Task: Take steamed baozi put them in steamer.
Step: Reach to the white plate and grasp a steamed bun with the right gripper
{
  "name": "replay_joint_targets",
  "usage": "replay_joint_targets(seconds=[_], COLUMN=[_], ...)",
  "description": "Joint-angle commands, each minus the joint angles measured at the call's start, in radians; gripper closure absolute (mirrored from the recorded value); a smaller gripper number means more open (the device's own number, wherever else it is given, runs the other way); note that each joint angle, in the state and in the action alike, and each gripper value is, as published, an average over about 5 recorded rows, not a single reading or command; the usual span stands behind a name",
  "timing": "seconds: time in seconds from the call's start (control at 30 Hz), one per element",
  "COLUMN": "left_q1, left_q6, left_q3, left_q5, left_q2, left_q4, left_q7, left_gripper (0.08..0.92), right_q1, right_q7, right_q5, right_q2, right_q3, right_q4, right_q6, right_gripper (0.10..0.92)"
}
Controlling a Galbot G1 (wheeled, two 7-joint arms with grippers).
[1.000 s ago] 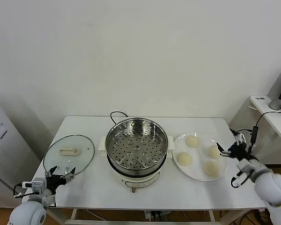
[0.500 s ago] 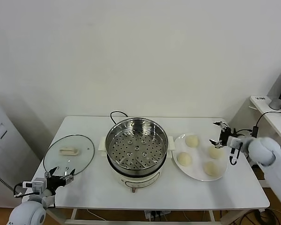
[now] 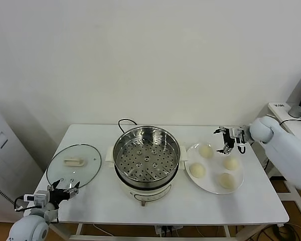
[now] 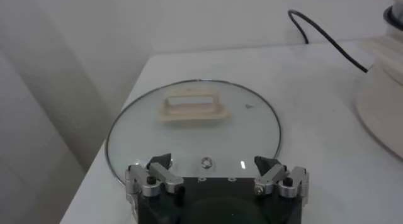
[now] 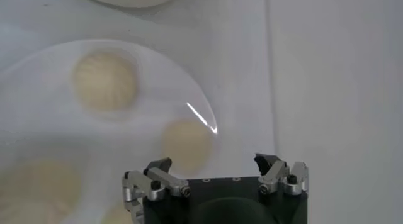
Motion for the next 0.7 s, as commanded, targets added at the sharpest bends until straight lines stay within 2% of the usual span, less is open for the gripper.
replay_joint_targets(seconds=[0.03,0.33,0.7], left_q1=[-0.002,-0.005,-0.004], left_q6=[0.003,0.001,-0.001], left_q3=[0.0,0.002,0.005], left_q5=[-0.001,0.0,0.0], left_q2=[0.0,-0.005,-0.004], left_q4=[0.006,0.009,0.008], left_q7=[0.002,0.006,0.011], left_gripper=[0.177,0.177,0.177], right_q1=[0.204,0.156,0.106], right_q7=[-0.186,-0.154,-0.083], right_q5=[-0.06,-0.162,-0.357], right_q2=[0.176,0.29,0.363], right_q3=[-0.182,-0.117,0.004], right_q4=[-0.294,-0.405,-0.49], right_q6=[0.143,0.169,0.174], right_gripper=[0.203,0.203,0.203])
